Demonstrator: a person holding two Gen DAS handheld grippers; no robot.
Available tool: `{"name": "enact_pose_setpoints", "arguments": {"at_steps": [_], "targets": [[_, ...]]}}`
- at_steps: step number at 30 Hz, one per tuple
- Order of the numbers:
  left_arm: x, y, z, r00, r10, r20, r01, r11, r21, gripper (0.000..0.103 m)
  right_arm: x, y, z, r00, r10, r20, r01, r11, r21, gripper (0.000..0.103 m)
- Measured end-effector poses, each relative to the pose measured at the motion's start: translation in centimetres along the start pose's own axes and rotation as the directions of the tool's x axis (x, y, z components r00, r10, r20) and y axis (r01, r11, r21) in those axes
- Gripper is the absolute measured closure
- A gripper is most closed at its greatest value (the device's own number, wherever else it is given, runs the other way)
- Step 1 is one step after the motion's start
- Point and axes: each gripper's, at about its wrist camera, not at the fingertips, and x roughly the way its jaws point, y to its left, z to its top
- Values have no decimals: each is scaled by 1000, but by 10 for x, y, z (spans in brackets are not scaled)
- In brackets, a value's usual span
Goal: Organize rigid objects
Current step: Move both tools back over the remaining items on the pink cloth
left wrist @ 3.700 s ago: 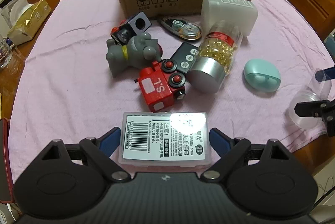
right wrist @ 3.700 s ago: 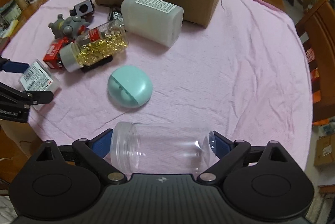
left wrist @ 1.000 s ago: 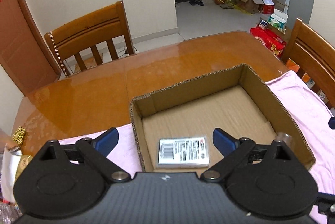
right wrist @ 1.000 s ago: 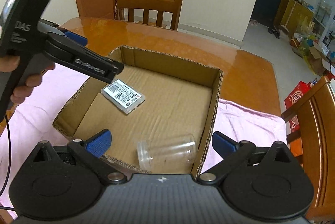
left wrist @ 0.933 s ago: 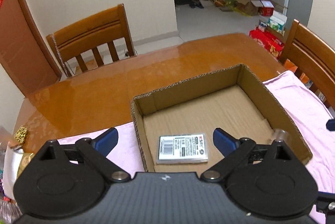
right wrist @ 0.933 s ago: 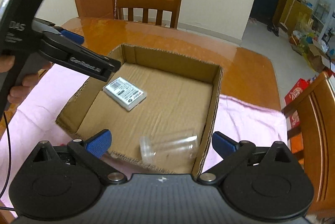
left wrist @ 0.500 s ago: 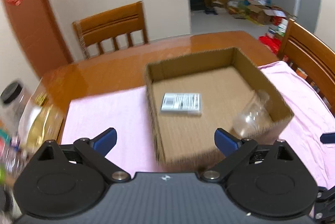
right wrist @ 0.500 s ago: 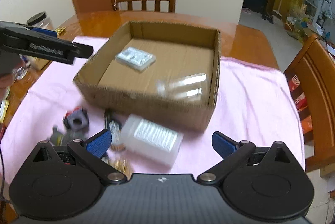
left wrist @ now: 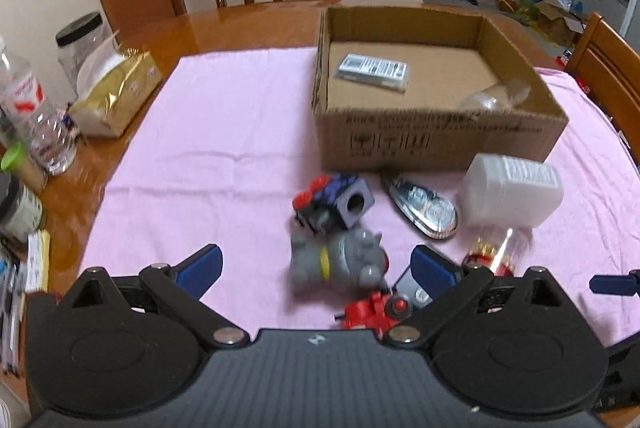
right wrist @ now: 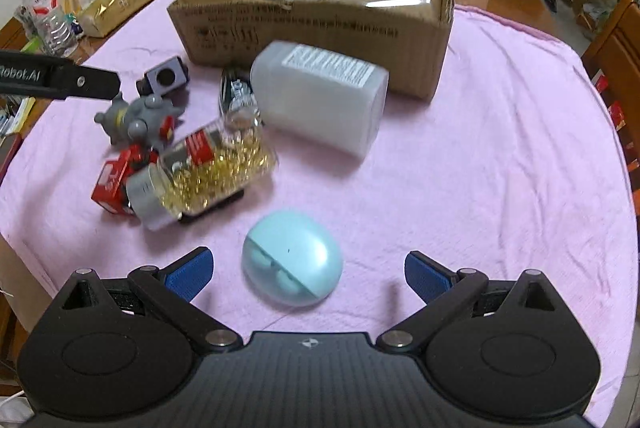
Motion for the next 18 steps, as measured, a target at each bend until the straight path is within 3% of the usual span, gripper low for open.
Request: {"name": "enact_pose_setpoints", "arguments": {"at_steps": [7,11,18], "targets": [[10,-3,-15,999,-32,-34,33,999,29,3,17,3,4,995,-97,35,94,993,74,0],[13,-3,-20,997,-56,-46,58,997,48,3,23,4,2,991,-136,16,135,990,45,0],[27,-8,-26,994,-77,-79,82,995,64,3,20,-5,-5,994,-110,20,110,994,5,0]]}}
